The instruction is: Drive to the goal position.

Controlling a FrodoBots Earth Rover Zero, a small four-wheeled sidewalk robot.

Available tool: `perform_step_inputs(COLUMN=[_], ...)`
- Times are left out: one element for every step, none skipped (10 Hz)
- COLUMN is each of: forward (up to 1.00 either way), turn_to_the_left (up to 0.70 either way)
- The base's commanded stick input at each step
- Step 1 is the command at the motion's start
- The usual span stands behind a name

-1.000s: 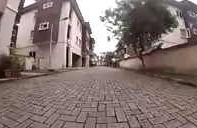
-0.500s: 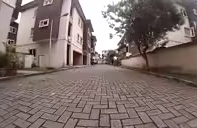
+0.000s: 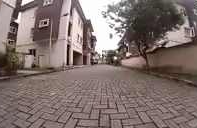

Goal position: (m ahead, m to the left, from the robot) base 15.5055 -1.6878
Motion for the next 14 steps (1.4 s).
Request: perform_step_inputs(forward=[0.70, 0.70, 0.70, 0.70, 0.70, 0.70, 0.70, 0.70, 0.70, 0.70, 0.70, 0.70, 0.70, 0.70], turn_to_the_left=[0.00, 0.00, 0.00, 0.00, 0.00, 0.00, 0.00, 0.00, 0.00, 0.00, 0.00, 0.00, 0.00, 0.00])
